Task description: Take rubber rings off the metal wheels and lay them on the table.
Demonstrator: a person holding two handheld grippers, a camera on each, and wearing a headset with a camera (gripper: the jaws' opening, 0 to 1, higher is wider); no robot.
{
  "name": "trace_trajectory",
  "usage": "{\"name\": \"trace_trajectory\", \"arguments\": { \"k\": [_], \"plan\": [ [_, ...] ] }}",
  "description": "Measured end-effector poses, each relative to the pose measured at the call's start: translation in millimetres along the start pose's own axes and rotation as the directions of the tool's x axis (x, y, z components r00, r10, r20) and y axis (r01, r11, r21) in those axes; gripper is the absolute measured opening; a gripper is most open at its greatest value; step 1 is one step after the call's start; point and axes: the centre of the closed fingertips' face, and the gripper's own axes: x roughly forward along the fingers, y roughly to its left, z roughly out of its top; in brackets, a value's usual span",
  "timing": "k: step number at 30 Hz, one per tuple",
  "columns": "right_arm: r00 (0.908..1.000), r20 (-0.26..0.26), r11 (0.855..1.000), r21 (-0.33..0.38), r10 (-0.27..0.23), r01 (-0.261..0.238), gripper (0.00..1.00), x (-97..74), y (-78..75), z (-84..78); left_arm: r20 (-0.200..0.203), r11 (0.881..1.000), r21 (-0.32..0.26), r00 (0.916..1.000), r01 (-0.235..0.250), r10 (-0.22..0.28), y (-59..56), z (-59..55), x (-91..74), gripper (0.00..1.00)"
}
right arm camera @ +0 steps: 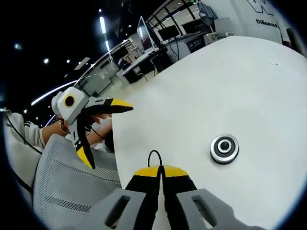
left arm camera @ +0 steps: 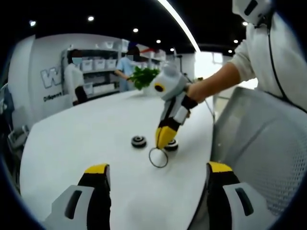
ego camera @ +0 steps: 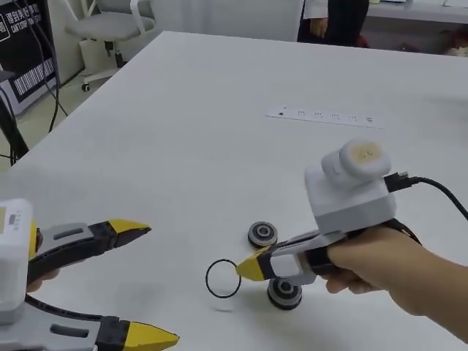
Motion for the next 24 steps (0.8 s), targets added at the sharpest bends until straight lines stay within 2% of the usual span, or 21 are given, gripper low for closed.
{"name": "trace_trajectory", "arguments": {
  "k": [13, 21, 24],
  "plan": [
    [0.9990, -0.033, 0.999, 0.010, -0.031, 0.031, 0.00, 9.8, -10.7, -9.5, 0.018, 1.000, -0.017, 0.9998, -0.004, 0.004, 0.0, 2.7, -0.1, 0.84],
    [0.9989, -0.023, 0.999, 0.015, -0.040, 0.041, 0.00, 9.9, -13.7, -8.9, 0.026, 1.000, -0.025, 0.9996, -0.009, 0.009, 1.0, 3.8, -0.9, 0.84],
    [0.9988, -0.019, 0.999, 0.018, -0.046, 0.047, 0.03, 8.6, -16.0, -8.8, 0.029, 0.999, -0.030, 0.9995, -0.011, 0.012, 1.0, 3.9, -0.6, 0.83]
  ]
}}
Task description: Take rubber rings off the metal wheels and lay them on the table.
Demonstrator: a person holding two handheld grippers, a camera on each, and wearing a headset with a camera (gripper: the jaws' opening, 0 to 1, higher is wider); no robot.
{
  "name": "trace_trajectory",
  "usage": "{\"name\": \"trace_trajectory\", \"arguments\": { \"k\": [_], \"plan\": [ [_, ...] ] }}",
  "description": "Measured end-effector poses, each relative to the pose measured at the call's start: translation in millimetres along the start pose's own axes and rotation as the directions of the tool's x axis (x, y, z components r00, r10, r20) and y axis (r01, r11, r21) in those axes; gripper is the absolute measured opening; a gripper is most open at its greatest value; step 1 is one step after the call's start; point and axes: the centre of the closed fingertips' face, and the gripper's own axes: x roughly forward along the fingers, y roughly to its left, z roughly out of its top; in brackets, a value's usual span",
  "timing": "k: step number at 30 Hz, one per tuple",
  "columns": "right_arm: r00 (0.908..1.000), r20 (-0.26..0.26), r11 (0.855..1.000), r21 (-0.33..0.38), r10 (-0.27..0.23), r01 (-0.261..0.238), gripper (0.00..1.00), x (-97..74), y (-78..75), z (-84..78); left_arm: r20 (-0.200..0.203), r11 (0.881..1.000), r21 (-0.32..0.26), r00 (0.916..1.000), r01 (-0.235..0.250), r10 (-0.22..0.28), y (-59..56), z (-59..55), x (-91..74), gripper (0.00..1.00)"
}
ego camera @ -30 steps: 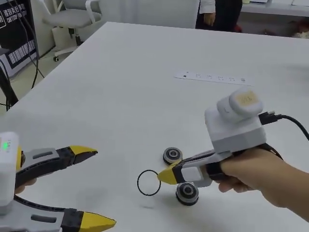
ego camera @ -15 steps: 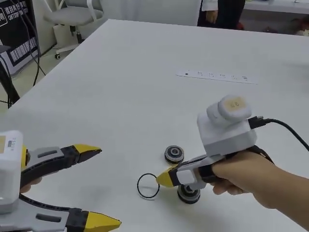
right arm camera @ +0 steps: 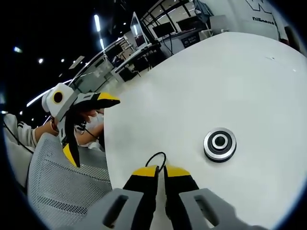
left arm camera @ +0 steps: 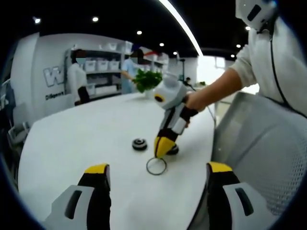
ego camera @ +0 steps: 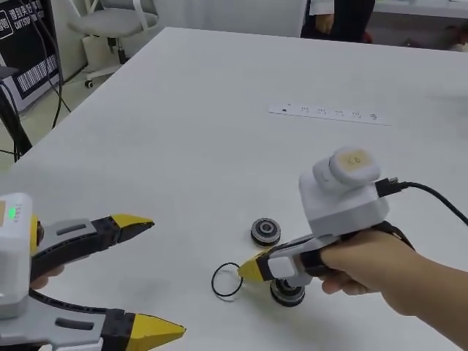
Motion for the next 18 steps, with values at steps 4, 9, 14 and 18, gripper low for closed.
{"name": "trace_trajectory", "arguments": {
  "k": [4, 9, 14, 18],
  "plan": [
    [0.9999, -0.002, 1.000, -0.004, -0.012, 0.012, 0.05, -2.6, -4.0, -0.5, 0.004, 1.000, -0.003, 1.0000, 0.000, 0.000, -0.7, 0.5, 1.0, 0.83],
    [0.9997, 0.013, 1.000, -0.014, -0.021, 0.021, 0.06, -11.6, -7.0, 2.9, 0.008, 1.000, -0.007, 1.0000, -0.002, 0.002, -0.3, 1.3, 0.7, 0.83],
    [0.9993, 0.028, 0.998, -0.051, -0.023, 0.025, 0.07, -23.6, -9.9, 5.9, 0.009, 1.000, -0.009, 0.9999, -0.004, 0.004, 0.9, 2.6, -0.1, 0.82],
    [0.9984, 0.049, 0.996, -0.078, -0.028, 0.031, 0.08, -37.7, -14.4, 10.2, 0.008, 1.000, -0.004, 1.0000, -0.005, 0.005, 1.2, 3.9, -0.8, 0.82]
  ]
}}
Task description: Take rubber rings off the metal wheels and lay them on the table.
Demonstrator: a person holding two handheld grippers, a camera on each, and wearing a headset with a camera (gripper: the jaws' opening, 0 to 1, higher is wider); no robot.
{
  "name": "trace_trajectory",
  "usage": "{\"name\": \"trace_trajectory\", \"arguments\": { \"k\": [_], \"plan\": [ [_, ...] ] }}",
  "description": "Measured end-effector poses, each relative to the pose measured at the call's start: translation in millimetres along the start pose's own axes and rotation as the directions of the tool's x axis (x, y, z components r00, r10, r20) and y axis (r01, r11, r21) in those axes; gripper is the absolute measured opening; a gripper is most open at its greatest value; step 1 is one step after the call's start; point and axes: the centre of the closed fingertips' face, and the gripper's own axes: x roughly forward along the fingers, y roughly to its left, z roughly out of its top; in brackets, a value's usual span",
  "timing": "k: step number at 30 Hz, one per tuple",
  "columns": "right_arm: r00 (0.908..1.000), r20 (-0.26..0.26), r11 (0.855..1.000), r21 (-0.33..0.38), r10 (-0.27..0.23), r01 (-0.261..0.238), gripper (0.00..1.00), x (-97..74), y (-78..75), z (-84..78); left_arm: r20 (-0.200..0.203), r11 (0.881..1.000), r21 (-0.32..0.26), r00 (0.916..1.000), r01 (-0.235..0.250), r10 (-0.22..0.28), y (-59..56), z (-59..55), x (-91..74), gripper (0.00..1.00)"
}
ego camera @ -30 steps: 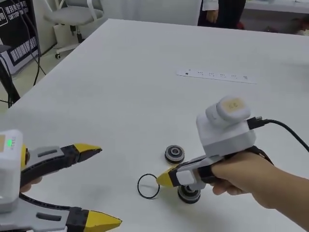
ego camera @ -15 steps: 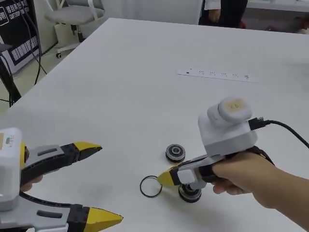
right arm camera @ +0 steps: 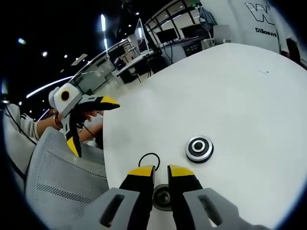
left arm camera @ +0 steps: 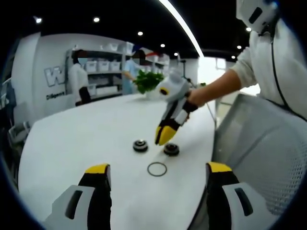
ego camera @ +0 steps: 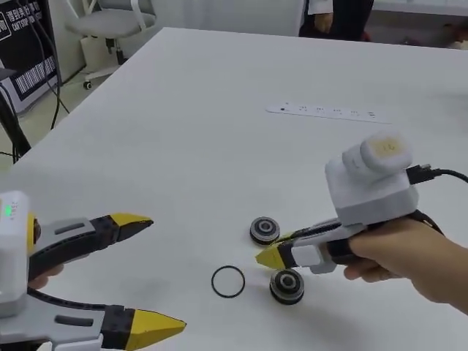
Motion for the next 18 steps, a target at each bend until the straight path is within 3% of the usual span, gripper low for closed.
{"name": "trace_trajectory", "arguments": {
  "k": [10, 18],
  "plan": [
    [0.9980, 0.044, 0.999, -0.004, -0.045, 0.045, 0.10, -33.7, -16.0, 2.1, 0.001, 1.000, 0.004, 1.0000, -0.005, 0.005, 2.1, 4.0, -1.6, 0.82],
    [0.9966, 0.060, 0.998, -0.023, -0.056, 0.058, 0.14, -54.1, -22.1, -12.6, 0.006, 1.000, 0.005, 0.9999, -0.012, 0.012, 5.4, 9.2, -4.7, 0.82]
  ]
}}
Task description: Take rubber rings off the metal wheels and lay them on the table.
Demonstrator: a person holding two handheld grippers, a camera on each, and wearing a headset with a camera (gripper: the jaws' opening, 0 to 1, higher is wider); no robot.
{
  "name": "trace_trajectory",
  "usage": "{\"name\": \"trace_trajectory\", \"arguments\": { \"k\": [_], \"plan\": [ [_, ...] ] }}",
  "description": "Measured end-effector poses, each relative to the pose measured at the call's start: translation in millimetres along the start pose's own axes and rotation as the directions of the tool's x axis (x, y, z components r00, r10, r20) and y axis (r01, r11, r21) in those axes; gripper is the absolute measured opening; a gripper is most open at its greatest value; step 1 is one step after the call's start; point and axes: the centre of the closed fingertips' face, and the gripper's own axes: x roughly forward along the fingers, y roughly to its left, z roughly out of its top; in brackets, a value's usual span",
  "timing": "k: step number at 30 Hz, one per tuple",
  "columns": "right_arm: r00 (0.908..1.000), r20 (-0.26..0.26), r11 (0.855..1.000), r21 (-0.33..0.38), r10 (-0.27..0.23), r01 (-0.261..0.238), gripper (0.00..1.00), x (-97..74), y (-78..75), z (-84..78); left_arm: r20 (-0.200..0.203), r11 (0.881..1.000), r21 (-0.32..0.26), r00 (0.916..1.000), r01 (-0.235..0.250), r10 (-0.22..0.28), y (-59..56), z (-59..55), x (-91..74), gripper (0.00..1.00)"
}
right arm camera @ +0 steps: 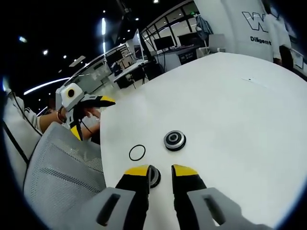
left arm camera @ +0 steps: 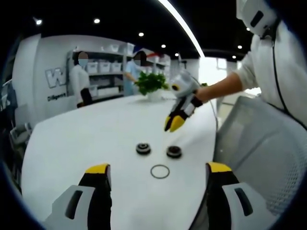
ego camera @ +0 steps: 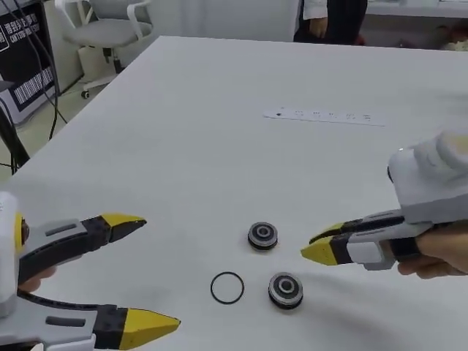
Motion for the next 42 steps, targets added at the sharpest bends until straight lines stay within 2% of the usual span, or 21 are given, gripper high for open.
{"name": "trace_trajectory", "arguments": {
  "k": [7, 11, 16, 23, 28, 33, 38, 42],
  "plan": [
    [0.9991, 0.041, 1.000, 0.003, 0.007, -0.007, 0.17, -10.8, 0.7, -6.9, -0.001, 1.000, 0.008, 1.0000, 0.007, -0.007, 2.1, 6.2, 1.8, 0.81],
    [0.9981, 0.055, 1.000, -0.012, 0.028, -0.027, 0.18, -12.4, 5.9, -11.1, -0.001, 1.000, 0.017, 0.9999, 0.014, -0.014, 2.9, 11.5, 3.4, 0.81],
    [0.9975, 0.057, 0.999, -0.020, 0.041, -0.040, 0.19, -10.8, 9.5, -19.5, 0.014, 0.999, 0.001, 0.9994, 0.033, -0.033, 2.1, 19.6, 5.7, 0.80],
    [0.9965, 0.067, 0.999, -0.016, 0.049, -0.048, 0.18, -8.7, 11.2, -23.0, 0.016, 0.998, 0.022, 0.9981, 0.060, -0.060, 22.1, 18.9, -0.3, 0.80],
    [0.9947, 0.083, 0.998, 0.001, 0.060, -0.060, 0.17, -4.7, 13.1, -22.5, -0.008, 0.994, 0.065, 0.9964, 0.085, -0.084, 11.7, 28.2, 11.5, 0.78],
    [0.9938, 0.085, 0.997, -0.005, 0.072, -0.072, 0.17, 0.3, 16.3, -22.5, 0.002, 0.992, 0.069, 0.9940, 0.109, -0.109, -0.9, 42.6, 24.2, 0.78],
    [0.9943, 0.072, 0.997, -0.018, 0.079, -0.078, 0.17, 5.2, 18.5, -26.4, -0.012, 0.987, 0.099, 0.9916, 0.130, -0.129, -9.7, 56.4, 39.5, 0.77],
    [0.9951, 0.054, 0.996, -0.032, 0.082, -0.081, 0.18, 8.2, 19.9, -31.5, -0.006, 0.981, 0.113, 0.9879, 0.155, -0.155, -16.6, 67.2, 50.3, 0.77]
  ]
}}
